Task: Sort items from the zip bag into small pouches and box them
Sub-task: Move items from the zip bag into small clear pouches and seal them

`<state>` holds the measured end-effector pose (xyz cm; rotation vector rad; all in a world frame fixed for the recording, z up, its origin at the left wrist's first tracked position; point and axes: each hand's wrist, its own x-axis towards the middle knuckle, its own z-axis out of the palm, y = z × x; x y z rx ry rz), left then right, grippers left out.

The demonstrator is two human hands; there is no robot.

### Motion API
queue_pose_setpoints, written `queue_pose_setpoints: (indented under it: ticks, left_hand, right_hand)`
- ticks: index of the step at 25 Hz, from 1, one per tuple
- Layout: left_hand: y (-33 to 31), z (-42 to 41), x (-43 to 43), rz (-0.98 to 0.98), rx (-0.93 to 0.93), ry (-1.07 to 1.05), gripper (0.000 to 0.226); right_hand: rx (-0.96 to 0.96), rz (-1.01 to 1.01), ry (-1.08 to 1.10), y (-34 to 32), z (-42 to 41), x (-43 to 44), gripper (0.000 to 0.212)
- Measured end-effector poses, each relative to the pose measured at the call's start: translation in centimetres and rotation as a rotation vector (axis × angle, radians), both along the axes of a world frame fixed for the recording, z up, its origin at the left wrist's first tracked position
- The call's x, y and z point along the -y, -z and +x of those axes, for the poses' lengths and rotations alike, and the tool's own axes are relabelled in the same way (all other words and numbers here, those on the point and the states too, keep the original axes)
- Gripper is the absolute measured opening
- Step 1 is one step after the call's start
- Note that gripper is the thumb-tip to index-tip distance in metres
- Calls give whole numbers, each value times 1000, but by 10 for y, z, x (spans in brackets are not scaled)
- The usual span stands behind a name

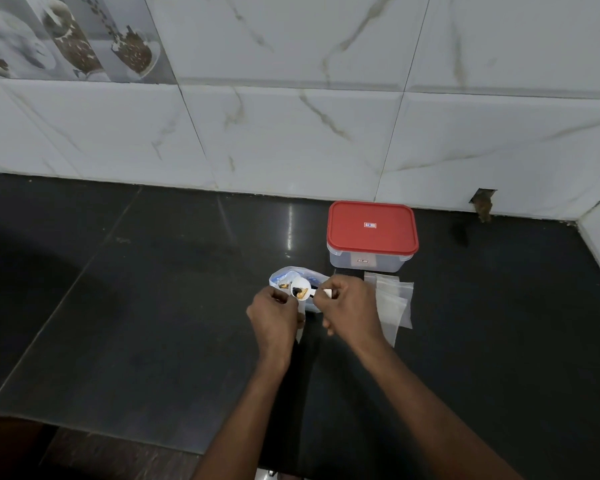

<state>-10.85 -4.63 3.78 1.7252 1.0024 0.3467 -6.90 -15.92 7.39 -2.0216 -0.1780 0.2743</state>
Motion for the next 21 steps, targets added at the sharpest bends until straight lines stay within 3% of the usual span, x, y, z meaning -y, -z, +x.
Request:
queue_pose_setpoints:
  ticks: [5,10,13,19,21]
  left_hand:
    - [6,-4,6,-18,37,22,13]
    - [4,-8,9,-16,14,24,11]
    - [5,-17,10,-76,7,-1,9]
    - [10,-20,8,-136,28,-37,8]
    - [13,-18,7,-151,28,-42,8]
  right_hand:
    - [140,-120,-44,25,-4,2,10]
    - [784,-371,-284,64,-17,19,4]
    - [876,-344,-287,79,-25,28,19]
    - [1050,-274,-261,76,-23,30,18]
    - [999,-228,-219,77,-22,28,18]
